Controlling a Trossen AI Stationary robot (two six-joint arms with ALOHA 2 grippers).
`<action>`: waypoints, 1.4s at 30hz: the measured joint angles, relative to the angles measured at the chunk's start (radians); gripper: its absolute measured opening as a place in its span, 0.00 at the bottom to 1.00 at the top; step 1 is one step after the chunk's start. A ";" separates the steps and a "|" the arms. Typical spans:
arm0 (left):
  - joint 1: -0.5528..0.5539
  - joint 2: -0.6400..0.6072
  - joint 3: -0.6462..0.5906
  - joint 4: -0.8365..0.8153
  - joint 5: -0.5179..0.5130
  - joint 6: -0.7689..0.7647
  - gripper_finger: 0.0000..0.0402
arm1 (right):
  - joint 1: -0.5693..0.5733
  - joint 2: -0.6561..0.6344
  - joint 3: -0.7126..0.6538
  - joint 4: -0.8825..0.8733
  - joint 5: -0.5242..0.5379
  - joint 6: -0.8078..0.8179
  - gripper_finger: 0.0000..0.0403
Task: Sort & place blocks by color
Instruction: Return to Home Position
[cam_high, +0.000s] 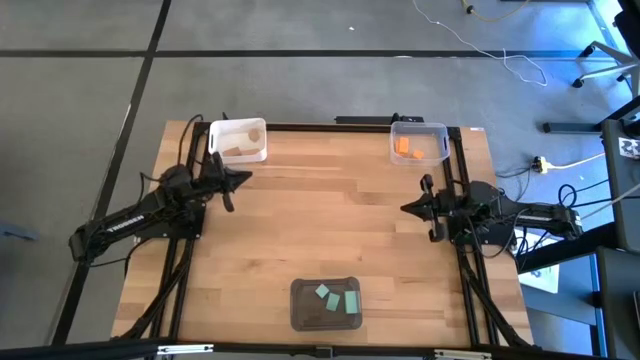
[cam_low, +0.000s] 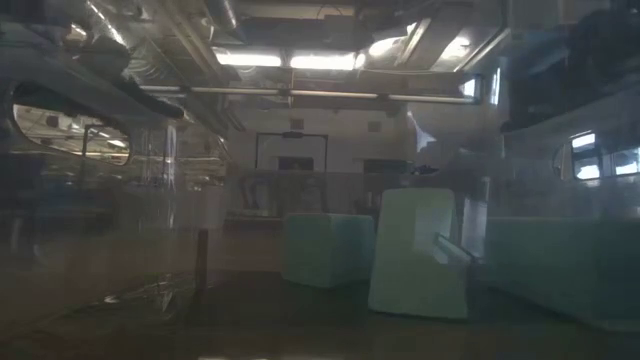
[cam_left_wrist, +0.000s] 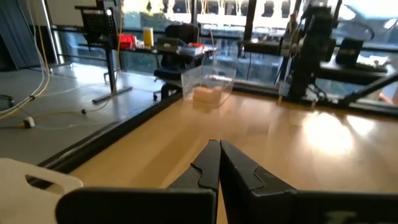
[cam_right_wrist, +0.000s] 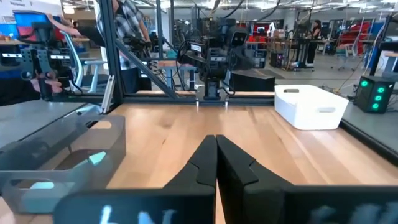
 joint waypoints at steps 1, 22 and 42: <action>0.000 0.000 0.000 -0.015 0.000 0.012 0.00 | 0.000 0.000 0.000 0.000 0.000 -0.011 0.00; 0.000 0.000 0.000 -0.061 -0.094 0.048 0.00 | 0.000 0.000 0.001 -0.001 0.000 -0.020 0.00; 0.000 0.000 0.000 -0.059 -0.095 0.047 0.00 | 0.000 0.000 0.002 -0.001 0.000 -0.020 0.00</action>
